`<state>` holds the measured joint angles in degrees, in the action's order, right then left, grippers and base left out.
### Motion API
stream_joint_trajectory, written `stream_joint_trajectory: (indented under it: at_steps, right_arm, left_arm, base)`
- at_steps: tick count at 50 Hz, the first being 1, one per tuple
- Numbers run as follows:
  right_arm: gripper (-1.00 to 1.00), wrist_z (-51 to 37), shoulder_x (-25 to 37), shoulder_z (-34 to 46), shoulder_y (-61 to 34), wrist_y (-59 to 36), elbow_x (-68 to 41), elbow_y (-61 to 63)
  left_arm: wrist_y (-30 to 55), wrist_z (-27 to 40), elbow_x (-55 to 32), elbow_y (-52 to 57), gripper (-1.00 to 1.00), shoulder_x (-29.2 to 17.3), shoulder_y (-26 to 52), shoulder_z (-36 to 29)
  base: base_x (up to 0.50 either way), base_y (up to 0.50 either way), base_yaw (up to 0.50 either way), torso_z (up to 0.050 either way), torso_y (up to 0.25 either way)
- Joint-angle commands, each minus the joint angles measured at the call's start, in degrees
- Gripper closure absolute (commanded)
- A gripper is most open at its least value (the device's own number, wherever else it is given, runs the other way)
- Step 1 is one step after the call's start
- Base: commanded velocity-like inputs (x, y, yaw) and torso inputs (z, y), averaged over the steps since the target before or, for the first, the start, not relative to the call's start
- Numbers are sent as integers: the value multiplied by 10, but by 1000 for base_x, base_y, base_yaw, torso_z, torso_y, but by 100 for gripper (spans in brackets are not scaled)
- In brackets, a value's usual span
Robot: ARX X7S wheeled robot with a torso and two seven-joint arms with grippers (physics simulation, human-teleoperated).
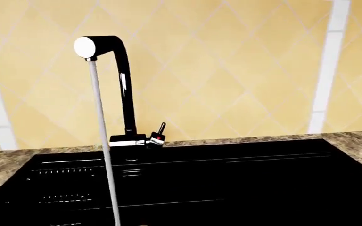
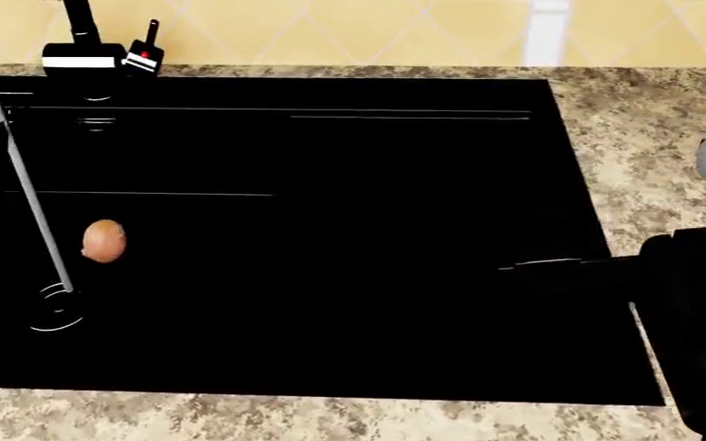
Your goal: Pick the broccolis and asparaguss from the sink and place them in one bowl. Place the onion in the other bowl. Then turn off the sink faucet.
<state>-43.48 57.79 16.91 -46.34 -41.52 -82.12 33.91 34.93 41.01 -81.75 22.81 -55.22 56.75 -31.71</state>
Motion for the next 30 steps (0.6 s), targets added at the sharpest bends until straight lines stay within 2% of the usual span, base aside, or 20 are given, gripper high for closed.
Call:
stream_joint_trajectory:
  at_steps: [1, 5, 13, 30]
  right_arm:
    - [-100, 11, -18, 6, -10, -3, 15, -12]
    - [-100, 15, -21, 8, -7, 0, 20, -15]
    - [-100, 13, -16, 4, 6, 6, 23, -11]
    - [-100, 27, -17, 3, 29, 23, 43, -12]
  left_arm:
    - [-5, -10, 2, 1, -100, 2, -5, 5]
    - [-6, -9, -2, 3, -100, -3, -7, 8]
    - [-3, -3, -4, 4, -100, 2, -3, 7]
    - [2, 1, -8, 8, -100, 5, 1, 6]
  base:
    - [0, 500, 0, 0, 0]
    - [96, 438, 0, 0, 0]
    - [139, 165, 0, 0, 0]
    - [302, 165, 0, 0, 0]
